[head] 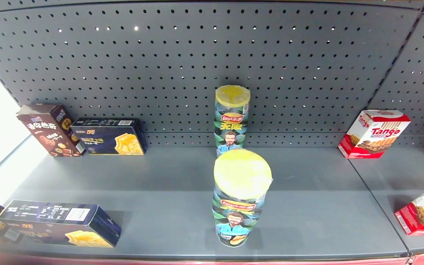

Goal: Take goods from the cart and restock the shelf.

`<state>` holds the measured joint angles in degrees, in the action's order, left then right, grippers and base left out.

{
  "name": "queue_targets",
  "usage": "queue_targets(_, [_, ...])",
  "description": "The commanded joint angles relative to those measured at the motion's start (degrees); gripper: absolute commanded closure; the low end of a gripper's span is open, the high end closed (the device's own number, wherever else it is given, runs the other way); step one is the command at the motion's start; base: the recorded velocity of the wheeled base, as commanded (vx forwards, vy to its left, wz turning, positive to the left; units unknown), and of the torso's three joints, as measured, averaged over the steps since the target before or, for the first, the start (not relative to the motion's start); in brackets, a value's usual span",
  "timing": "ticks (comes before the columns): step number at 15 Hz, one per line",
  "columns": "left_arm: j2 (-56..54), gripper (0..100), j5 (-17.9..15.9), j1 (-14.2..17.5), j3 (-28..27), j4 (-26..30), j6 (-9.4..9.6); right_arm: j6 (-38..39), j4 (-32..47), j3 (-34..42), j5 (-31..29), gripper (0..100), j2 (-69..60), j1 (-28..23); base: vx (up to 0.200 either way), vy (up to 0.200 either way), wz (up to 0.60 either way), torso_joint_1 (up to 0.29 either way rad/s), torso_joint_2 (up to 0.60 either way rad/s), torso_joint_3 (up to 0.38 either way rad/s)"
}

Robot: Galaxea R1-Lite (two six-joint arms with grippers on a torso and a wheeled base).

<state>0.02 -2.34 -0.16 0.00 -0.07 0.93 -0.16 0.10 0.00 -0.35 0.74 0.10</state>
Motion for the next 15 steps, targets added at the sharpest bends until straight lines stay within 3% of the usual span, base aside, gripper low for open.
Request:
queue_targets(1, [0.1, 0, 0.0, 0.0, 0.0, 0.0, 0.04, 0.1, 0.0, 0.0, 0.0, 0, 0.0, 0.0, 0.000, 0.000, 0.00, 0.000, 0.00, 0.000])
queue_targets(5, [0.1, 0, 0.1, 0.0, 0.0, 0.0, -0.05, 0.0, 0.0, 0.0, 0.1, 0, 0.0, 0.0, 0.000, 0.000, 0.00, 0.000, 0.00, 0.000])
queue_targets(7, [0.1, 0, 0.0, 0.0, 0.0, 0.0, -0.05, 0.0, 0.0, 0.0, 0.0, 0, 0.0, 0.0, -0.200, 0.000, 0.00, 0.002, 0.00, 0.009])
queue_targets(15, [0.1, 0, 0.1, 0.0, 0.0, 0.0, -0.14, -0.1, 0.0, 0.0, 0.0, 0, 0.0, 0.0, 0.000, 0.000, 0.00, 0.000, 0.00, 0.000])
